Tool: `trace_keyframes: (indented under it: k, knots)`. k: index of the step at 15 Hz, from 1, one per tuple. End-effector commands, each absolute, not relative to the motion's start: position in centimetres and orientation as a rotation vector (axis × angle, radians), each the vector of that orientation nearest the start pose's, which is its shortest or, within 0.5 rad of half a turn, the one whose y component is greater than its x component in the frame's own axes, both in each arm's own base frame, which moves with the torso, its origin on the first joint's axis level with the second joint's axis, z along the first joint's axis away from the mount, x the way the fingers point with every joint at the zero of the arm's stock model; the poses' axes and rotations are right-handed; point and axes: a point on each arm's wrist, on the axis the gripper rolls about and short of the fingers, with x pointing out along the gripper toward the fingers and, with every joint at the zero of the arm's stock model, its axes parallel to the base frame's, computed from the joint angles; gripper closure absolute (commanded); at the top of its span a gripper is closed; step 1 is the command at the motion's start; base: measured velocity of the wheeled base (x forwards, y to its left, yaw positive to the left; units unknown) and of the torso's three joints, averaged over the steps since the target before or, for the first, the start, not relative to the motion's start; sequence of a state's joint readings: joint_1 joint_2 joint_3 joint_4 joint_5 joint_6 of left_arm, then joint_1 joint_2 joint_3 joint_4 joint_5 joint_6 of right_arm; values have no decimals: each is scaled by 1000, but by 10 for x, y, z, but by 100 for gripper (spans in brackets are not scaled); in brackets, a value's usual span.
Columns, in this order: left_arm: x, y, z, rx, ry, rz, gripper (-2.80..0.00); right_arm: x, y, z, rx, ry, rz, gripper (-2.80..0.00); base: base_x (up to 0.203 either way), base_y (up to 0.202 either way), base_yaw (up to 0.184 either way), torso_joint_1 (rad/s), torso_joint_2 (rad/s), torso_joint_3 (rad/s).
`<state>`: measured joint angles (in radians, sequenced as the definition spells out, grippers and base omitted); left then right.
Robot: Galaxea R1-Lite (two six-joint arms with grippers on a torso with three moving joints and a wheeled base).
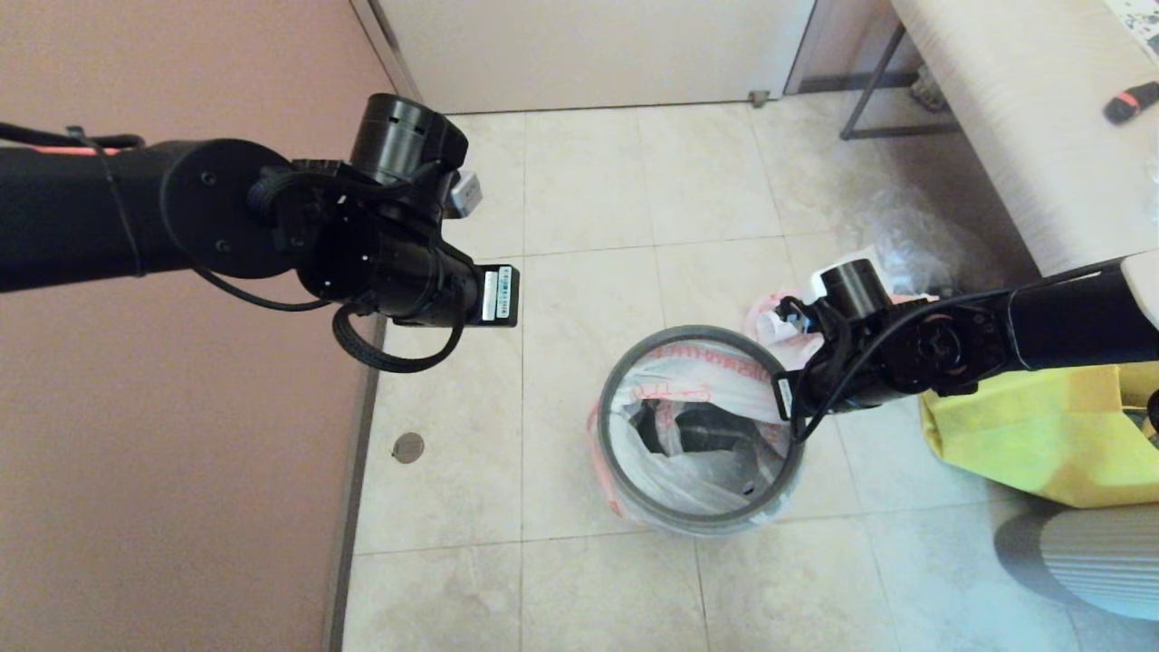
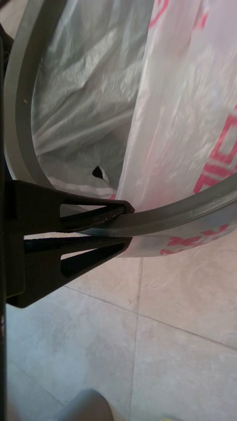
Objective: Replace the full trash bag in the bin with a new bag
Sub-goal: Place the trash can ring on the trash can
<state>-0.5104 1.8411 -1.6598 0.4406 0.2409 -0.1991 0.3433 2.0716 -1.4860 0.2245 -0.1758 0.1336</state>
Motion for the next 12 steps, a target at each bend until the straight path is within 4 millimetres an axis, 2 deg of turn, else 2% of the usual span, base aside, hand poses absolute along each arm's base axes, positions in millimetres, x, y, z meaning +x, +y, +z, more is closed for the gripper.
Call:
trace_keyframes:
  k: [1, 4, 8, 12]
  knots:
    - [306, -165, 273, 35, 601, -198, 0, 381, 130, 151, -86, 808, 98, 0, 0, 0, 0, 0, 0, 0]
    - [306, -165, 273, 35, 603, -198, 0, 372, 128, 144, -101, 845, 95, 0, 0, 0, 0, 0, 0, 0]
    - [305, -164, 275, 31, 599, -198, 0, 379, 128, 143, -89, 800, 82, 0, 0, 0, 0, 0, 0, 0]
    - [306, -164, 275, 31, 597, -198, 0, 391, 131, 133, -96, 782, 87, 0, 0, 0, 0, 0, 0, 0]
